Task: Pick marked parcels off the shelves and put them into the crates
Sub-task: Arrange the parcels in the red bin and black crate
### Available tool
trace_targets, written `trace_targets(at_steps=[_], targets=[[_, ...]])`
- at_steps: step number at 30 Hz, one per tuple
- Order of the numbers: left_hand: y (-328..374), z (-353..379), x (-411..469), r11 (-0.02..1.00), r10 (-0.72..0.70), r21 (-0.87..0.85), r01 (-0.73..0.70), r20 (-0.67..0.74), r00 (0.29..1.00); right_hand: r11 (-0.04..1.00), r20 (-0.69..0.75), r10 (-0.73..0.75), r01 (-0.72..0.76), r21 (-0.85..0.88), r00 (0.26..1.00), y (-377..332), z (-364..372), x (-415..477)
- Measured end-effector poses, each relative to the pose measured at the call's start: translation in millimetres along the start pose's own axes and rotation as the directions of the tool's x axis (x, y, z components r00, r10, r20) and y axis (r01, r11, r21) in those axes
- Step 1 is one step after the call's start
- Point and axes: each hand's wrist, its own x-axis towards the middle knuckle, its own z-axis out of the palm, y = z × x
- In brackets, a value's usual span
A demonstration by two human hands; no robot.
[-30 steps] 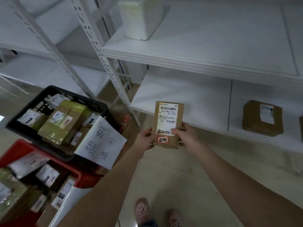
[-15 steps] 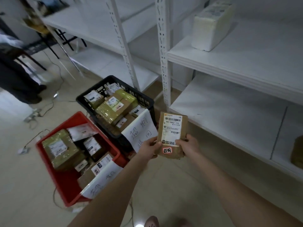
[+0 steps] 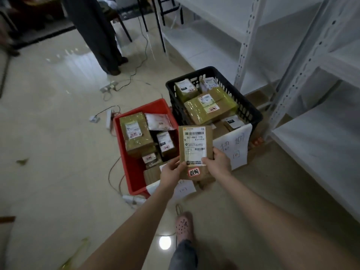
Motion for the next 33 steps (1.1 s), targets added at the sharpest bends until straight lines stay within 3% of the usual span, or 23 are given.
trace_targets(at_steps=[6, 10, 15, 19, 24, 27, 29, 31, 33], targets=[[9, -52, 67, 0.999, -0.008, -0.033, 0.006, -0.062, 0.998, 0.994, 0.11, -0.012, 0.024, -0.108, 0.994, -44, 64, 61], [15, -79, 126, 0.998, -0.053, 0.031, 0.056, -0.091, 0.994, 0.981, 0.129, 0.004, 0.021, -0.194, 0.992, -63, 113, 111], [15, -93, 191, 0.984, -0.136, 0.111, 0.141, -0.053, 0.989, 0.949, 0.134, 0.093, -0.047, -0.313, 0.987, -61, 158, 168], [11, -95, 227, 0.978, -0.201, 0.055, 0.201, -0.014, 0.98, 0.931, 0.199, 0.15, -0.071, -0.357, 0.969, -56, 186, 204], [-1, -100, 274, 0.968, -0.232, 0.09, 0.235, -0.036, 0.972, 0.925, 0.317, 0.094, 0.035, -0.378, 0.944, -46, 214, 236], [-5, -104, 291, 0.951, -0.174, 0.253, 0.179, -0.042, 0.984, 0.856, 0.415, 0.082, 0.149, -0.495, 0.906, -38, 226, 252], [-10, -103, 295, 0.871, -0.076, 0.488, 0.062, 0.01, 0.997, 0.771, 0.466, 0.122, 0.212, -0.6, 0.876, -33, 230, 256], [-20, -103, 297, 0.632, -0.016, 0.773, -0.052, 0.08, 0.997, 0.698, 0.487, 0.15, 0.258, -0.669, 0.86, -25, 232, 258], [-33, -103, 297, 0.387, -0.007, 0.917, -0.103, 0.114, 0.993, 0.631, 0.505, 0.15, 0.311, -0.711, 0.85, -19, 231, 257]])
